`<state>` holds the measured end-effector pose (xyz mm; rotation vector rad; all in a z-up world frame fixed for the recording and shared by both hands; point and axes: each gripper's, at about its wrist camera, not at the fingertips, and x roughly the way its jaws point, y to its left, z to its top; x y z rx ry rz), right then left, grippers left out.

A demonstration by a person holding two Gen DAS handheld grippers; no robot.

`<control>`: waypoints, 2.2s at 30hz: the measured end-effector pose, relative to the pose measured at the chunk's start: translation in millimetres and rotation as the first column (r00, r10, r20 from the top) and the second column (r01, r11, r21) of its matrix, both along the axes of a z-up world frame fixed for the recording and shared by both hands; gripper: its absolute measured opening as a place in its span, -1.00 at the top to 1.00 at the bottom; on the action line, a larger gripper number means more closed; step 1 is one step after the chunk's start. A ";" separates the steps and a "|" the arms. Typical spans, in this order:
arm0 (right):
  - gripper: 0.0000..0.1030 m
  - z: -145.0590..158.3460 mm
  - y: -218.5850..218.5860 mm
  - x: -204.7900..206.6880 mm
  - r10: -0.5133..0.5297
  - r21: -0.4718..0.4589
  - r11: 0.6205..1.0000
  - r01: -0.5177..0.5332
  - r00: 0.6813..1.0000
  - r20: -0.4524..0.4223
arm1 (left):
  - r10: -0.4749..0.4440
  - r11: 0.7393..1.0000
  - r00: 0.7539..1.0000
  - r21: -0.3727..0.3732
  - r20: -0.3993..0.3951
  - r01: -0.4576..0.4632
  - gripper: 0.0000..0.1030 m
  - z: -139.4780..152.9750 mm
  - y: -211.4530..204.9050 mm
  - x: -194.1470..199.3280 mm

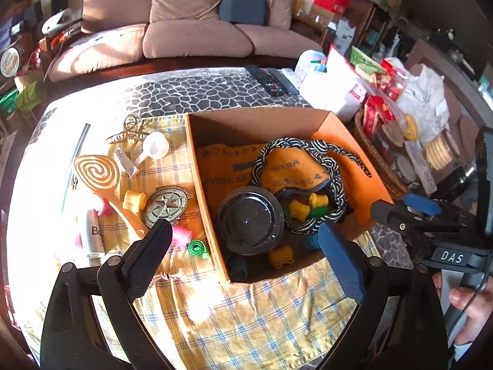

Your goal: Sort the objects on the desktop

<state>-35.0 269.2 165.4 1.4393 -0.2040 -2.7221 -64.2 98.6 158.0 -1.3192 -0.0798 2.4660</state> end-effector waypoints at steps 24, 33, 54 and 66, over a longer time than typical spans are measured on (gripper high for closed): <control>-0.99 16.0 -113.4 39.8 0.124 -0.011 0.992 -0.125 0.990 -0.074 | 0.157 0.987 0.987 -0.027 -0.031 -0.157 -1.00 7.8 -121.8 70.3; -0.99 4.1 -166.9 44.1 0.216 -0.013 0.976 -0.219 0.970 -0.116 | 0.217 0.973 0.974 -0.069 -0.061 -0.221 -1.00 1.0 -175.5 73.7; -0.98 -32.9 -226.4 28.0 0.299 -0.082 0.948 -0.308 0.949 -0.103 | 0.322 0.946 0.947 -0.035 -0.012 -0.322 -0.99 -42.1 -256.1 62.6; -0.98 -82.7 -231.4 48.0 0.279 -0.039 0.958 -0.285 0.953 -0.113 | 0.325 0.944 0.946 -0.056 0.004 -0.324 -0.99 -94.0 -247.3 77.1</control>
